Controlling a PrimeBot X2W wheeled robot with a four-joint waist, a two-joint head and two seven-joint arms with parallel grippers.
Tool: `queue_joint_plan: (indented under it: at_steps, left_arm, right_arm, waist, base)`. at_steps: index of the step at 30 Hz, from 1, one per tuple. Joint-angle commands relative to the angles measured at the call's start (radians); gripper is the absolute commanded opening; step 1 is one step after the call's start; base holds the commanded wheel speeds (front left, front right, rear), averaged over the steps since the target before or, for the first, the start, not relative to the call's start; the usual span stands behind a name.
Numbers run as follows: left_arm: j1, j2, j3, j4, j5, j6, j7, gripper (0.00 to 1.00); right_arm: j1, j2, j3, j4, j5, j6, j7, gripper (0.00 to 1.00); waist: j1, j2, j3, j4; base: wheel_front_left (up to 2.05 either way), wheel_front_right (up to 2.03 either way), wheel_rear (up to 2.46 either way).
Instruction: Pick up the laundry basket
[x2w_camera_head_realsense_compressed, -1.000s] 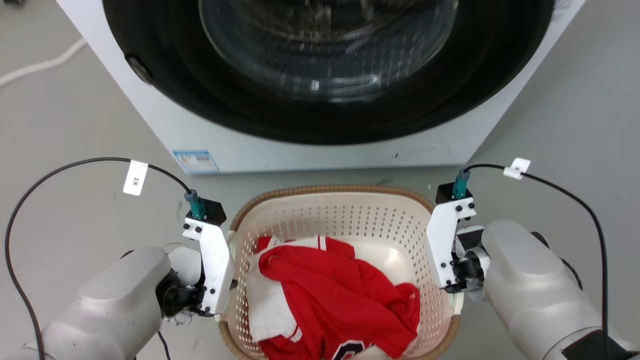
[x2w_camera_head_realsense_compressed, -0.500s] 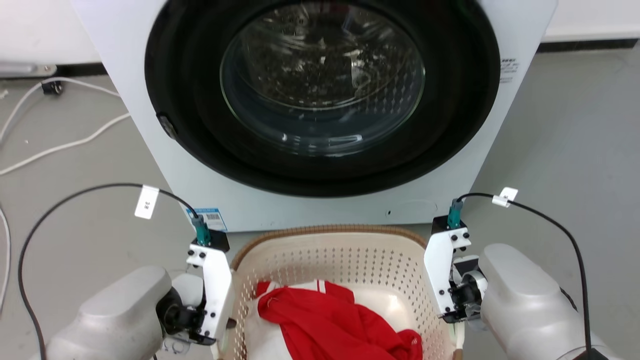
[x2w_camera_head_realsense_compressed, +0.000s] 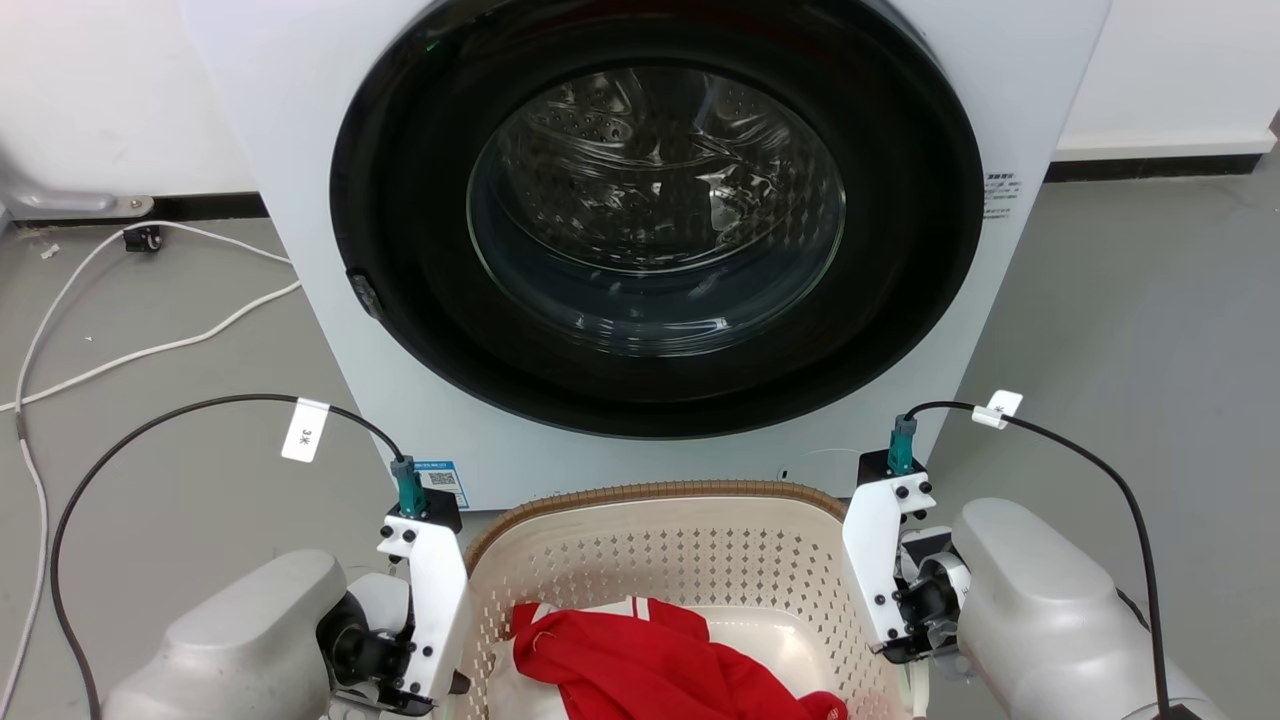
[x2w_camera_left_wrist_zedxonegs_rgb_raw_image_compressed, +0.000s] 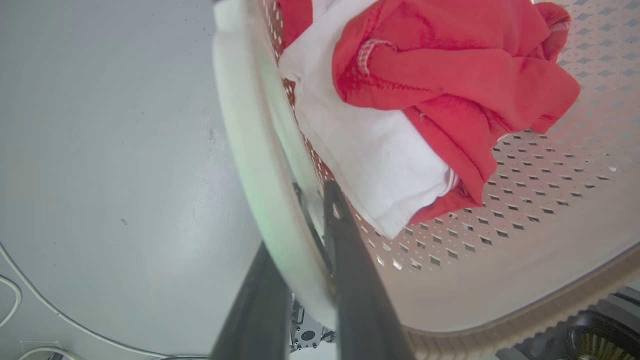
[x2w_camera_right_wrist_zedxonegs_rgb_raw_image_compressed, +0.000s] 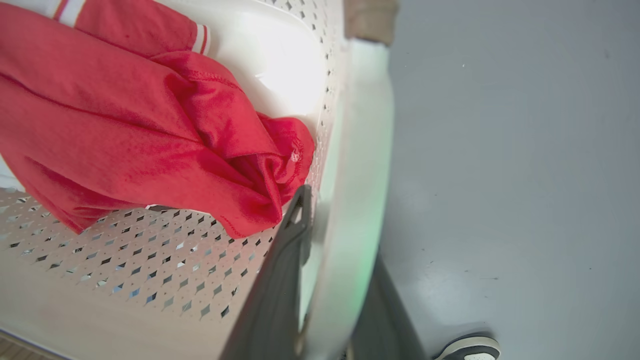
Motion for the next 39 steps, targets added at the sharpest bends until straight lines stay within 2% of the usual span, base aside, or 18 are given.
queue_joint_plan:
  at_steps: [1, 15, 39]
  left_arm:
    - [0.012, 0.001, -0.009, 0.004, 0.010, -0.007, 0.018, 0.00]
    - [0.016, -0.012, -0.009, 0.021, -0.004, -0.007, 0.021, 0.00]
    - [0.007, -0.001, -0.010, 0.033, -0.009, -0.007, 0.019, 0.00]
  right_arm:
    - [-0.017, -0.013, 0.005, 0.001, -0.010, 0.000, -0.007, 0.00]
    - [0.001, -0.012, 0.030, 0.002, 0.017, 0.000, -0.010, 0.00]
    - [-0.026, -0.012, 0.057, 0.020, 0.047, 0.000, -0.025, 0.00]
  waist:
    - [0.0002, 0.0000, -0.004, 0.002]
    - [0.0002, 0.0000, -0.018, 0.003]
    - [0.0002, 0.0000, -0.006, -0.002]
  base:
    - [0.00, 0.00, 0.00]
    - [0.00, 0.00, 0.00]
    - [0.00, 0.00, 0.00]
